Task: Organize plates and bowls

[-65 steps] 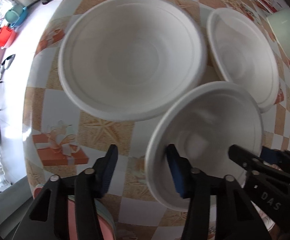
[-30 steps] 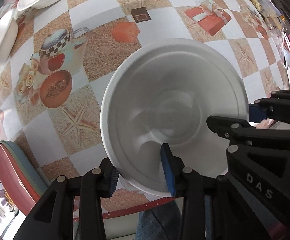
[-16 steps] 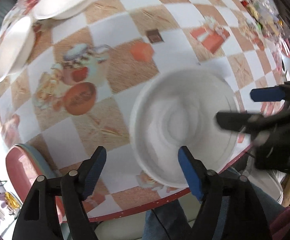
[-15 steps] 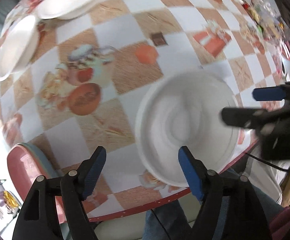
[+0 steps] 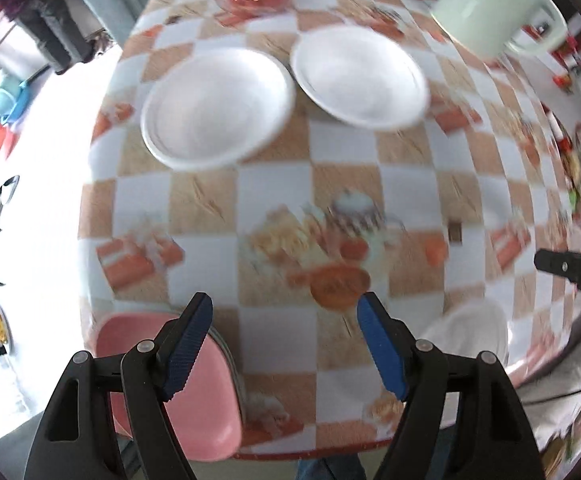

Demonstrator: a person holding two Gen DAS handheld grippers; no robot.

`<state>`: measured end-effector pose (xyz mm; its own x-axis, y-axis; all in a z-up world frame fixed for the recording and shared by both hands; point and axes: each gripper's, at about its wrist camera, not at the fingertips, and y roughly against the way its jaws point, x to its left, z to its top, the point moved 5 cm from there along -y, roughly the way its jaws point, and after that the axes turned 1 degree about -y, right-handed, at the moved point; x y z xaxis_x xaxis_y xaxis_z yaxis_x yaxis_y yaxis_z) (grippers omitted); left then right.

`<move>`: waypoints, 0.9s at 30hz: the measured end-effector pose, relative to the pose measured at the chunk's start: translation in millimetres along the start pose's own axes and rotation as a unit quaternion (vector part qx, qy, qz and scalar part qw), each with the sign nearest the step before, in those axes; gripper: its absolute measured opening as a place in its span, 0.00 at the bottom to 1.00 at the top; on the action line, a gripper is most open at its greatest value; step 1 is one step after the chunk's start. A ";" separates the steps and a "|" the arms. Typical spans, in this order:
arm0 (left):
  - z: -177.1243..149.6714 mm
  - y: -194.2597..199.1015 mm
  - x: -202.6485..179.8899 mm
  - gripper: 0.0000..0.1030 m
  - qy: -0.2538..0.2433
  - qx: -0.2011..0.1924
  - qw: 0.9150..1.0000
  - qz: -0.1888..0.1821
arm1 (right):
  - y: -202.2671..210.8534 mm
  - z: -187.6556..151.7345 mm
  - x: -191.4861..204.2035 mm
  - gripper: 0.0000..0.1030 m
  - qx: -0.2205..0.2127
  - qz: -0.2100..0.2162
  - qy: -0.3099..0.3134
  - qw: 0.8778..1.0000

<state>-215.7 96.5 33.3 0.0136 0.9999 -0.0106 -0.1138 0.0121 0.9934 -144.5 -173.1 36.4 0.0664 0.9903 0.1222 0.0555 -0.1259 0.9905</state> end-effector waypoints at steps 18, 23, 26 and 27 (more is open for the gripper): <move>88.1 -60.2 -26.5 0.76 0.207 0.021 0.973 -0.097 | -12.9 118.7 76.2 0.87 -0.037 -0.002 0.075 0.996; 101.2 -71.0 -19.8 0.76 0.257 0.008 0.963 -0.079 | -26.6 151.8 95.8 0.87 -0.042 -0.007 0.097 0.994; 104.2 -78.2 -14.1 0.76 0.287 0.008 0.955 -0.072 | -38.2 167.0 108.7 0.87 -0.039 -0.009 0.115 0.993; 105.0 -80.3 -13.1 0.76 0.292 0.009 0.954 -0.070 | -41.6 171.6 113.4 0.87 -0.040 -0.010 0.123 0.992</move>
<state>-102.5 81.1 -34.4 -0.5294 0.8248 -0.1987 -0.1337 0.1502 0.9796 31.7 -65.7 -1.8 -0.1799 0.9782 0.1038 -0.0248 -0.1100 0.9936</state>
